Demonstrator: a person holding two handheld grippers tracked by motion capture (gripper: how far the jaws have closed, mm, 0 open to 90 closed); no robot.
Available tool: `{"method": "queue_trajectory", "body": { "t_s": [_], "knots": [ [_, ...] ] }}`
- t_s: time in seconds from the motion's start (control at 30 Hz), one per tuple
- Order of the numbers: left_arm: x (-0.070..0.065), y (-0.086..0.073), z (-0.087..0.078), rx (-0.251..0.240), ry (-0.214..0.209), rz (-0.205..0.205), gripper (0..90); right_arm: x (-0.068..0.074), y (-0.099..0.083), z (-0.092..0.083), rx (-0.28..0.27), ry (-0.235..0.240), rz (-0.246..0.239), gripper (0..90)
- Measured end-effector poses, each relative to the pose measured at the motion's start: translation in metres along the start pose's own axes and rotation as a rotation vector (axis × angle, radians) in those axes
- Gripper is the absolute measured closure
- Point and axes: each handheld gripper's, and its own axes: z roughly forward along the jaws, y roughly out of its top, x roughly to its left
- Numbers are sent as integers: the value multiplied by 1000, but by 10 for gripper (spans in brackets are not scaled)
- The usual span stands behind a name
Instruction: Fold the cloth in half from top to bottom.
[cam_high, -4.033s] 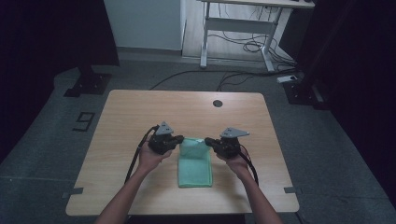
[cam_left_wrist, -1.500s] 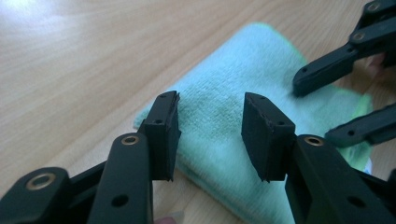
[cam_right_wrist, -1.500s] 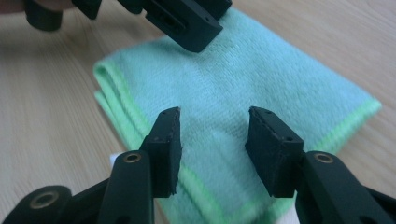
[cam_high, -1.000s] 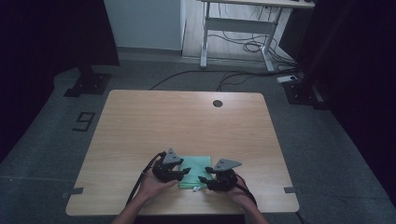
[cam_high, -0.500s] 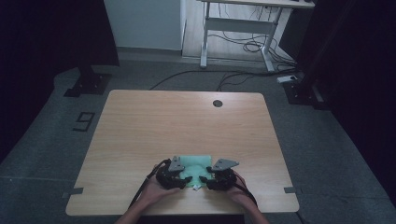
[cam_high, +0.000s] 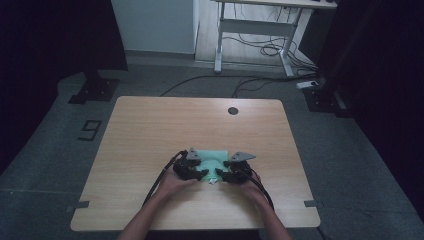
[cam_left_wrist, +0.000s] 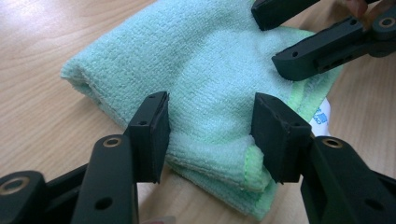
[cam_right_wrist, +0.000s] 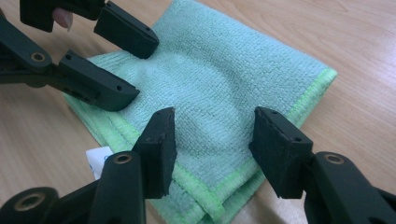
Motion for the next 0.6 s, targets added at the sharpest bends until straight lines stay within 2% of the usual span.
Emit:
{"method": "queue_trajectory", "body": {
  "t_s": [0.13, 0.3, 0.6],
  "knots": [
    [2, 0, -2, -16, -1, -24, 456, -1, 0, -1, -17, 1, 5, 468],
    [1, 1, -5, -18, 8, -20, 444, 1, 0, -2, -20, -1, 2, 449],
    [-1, 0, -38, -94, 26, -17, 435, 3, 5, -21, -96, 16, 21, 442]
  ]
}}
